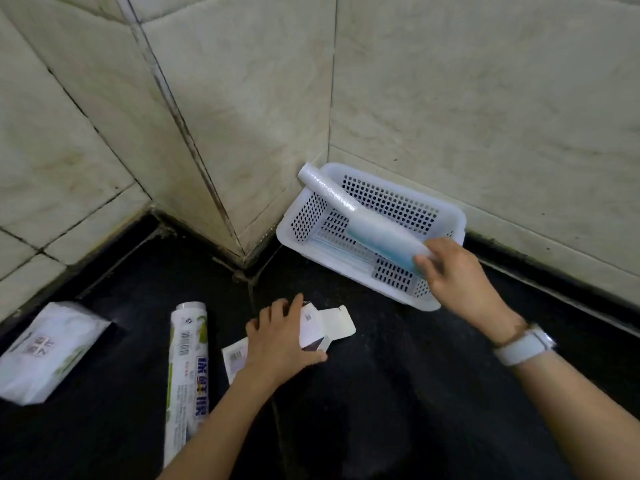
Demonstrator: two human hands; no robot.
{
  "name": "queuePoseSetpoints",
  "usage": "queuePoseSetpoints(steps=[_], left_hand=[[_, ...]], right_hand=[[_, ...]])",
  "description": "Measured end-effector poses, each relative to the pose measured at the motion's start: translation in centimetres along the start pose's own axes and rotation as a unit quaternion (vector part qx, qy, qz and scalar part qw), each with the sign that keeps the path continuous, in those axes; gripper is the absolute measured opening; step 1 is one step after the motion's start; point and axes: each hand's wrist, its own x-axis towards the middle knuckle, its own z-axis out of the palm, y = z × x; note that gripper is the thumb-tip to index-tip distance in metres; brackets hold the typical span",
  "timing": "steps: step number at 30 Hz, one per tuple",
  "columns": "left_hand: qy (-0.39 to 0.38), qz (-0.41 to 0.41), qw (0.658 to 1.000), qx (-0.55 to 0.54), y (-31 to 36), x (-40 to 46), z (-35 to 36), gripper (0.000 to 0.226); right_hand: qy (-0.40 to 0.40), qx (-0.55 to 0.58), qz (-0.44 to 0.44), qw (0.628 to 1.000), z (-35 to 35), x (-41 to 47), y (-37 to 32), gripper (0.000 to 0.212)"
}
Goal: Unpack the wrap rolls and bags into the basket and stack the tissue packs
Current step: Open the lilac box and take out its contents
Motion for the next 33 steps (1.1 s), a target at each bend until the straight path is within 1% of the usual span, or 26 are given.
queuePoseSetpoints(steps=[2, 3, 4, 7, 8, 9, 11, 13, 15, 16, 17, 18, 19, 21, 23, 24, 25, 27, 28, 30, 33], left_hand=[[-0.047, 0.017, 0.999, 0.001, 0.0, 1.4, -0.7, 0.124], [-0.050, 0.030, 0.998, 0.003, 0.1, 2.1, -1.2, 0.125], [-0.031, 0.047, 0.998, 0.002, 0.2, 2.9, -1.7, 0.123], [0.095, 0.096, 0.991, -0.011, 0.7, 5.0, -2.9, 0.095], [0.119, 0.098, 0.988, -0.013, 0.7, 5.7, -3.0, 0.086], [0.127, 0.094, 0.987, -0.015, 0.7, 6.3, -3.1, 0.079], [0.108, 0.075, 0.991, -0.008, 0.6, 7.3, -2.8, 0.072], [0.092, 0.067, 0.994, 0.004, 0.5, 7.7, -2.2, 0.069], [0.104, 0.068, 0.992, 0.006, 0.4, 7.7, -1.7, 0.068], [0.112, 0.069, 0.991, 0.005, 0.4, 7.6, -1.5, 0.067], [0.118, 0.069, 0.991, 0.004, 0.3, 7.6, -1.3, 0.066], [0.122, 0.071, 0.990, 0.004, 0.3, 7.6, -1.2, 0.066], [0.124, 0.074, 0.989, 0.005, 0.2, 7.6, -1.2, 0.065], [0.128, 0.079, 0.989, 0.000, 0.1, 7.6, -1.2, 0.064], [0.133, 0.082, 0.988, -0.009, 0.1, 7.6, -1.2, 0.064], [0.135, 0.081, 0.988, -0.011, 0.1, 7.6, -1.3, 0.064], [0.136, 0.079, 0.988, -0.011, 0.1, 7.5, -1.3, 0.063], [0.135, 0.075, 0.988, -0.006, 0.2, 7.5, -1.3, 0.064], [0.135, 0.074, 0.988, -0.005, 0.2, 7.5, -1.3, 0.063], [0.136, 0.074, 0.988, -0.007, 0.3, 7.5, -1.4, 0.063], [0.147, 0.081, 0.986, -0.009, 0.3, 7.5, -1.4, 0.062]], right_hand=[[-0.045, 0.017, -0.003, 0.999, 1.7, 2.5, -0.2, 0.014], [-0.075, 0.022, -0.004, 0.997, 2.7, 3.7, -0.3, 0.017], [-0.104, 0.024, -0.005, 0.994, 3.5, 4.9, -0.4, 0.016], [-0.196, 0.049, 0.006, 0.979, 5.7, 7.5, -0.5, 0.017], [-0.225, 0.061, 0.008, 0.972, 6.3, 7.9, -0.5, 0.017], [-0.247, 0.067, 0.005, 0.967, 6.8, 8.4, -0.6, 0.018], [-0.272, 0.051, -0.013, 0.961, 7.8, 9.0, -0.6, 0.025], [-0.279, -0.001, -0.025, 0.960, 8.6, 9.5, -0.4, 0.035], [-0.268, -0.056, -0.021, 0.961, 9.4, 9.6, -0.1, 0.038], [-0.254, -0.075, -0.014, 0.964, 9.8, 9.5, 0.1, 0.035], [-0.231, -0.095, -0.010, 0.968, 10.0, 9.3, 0.1, 0.027], [-0.200, -0.117, -0.015, 0.973, 10.1, 9.1, 0.0, 0.018], [-0.169, -0.137, -0.027, 0.976, 10.2, 9.0, 0.0, 0.013], [-0.124, -0.145, -0.053, 0.980, 10.0, 8.8, -0.1, 0.015], [-0.107, -0.099, -0.068, 0.987, 9.5, 8.9, -0.1, 0.017], [-0.119, -0.060, -0.064, 0.989, 9.3, 9.0, 0.0, 0.017], [-0.148, -0.016, -0.048, 0.988, 9.2, 9.2, 0.1, 0.016], [-0.218, 0.061, -0.003, 0.974, 9.3, 9.5, 0.3, 0.012], [-0.241, 0.076, 0.006, 0.968, 9.5, 9.6, 0.5, 0.012], [-0.267, 0.048, -0.002, 0.962, 10.1, 9.8, 1.1, 0.017], [-0.265, -0.041, -0.034, 0.963, 10.8, 10.0, 1.8, 0.046]])
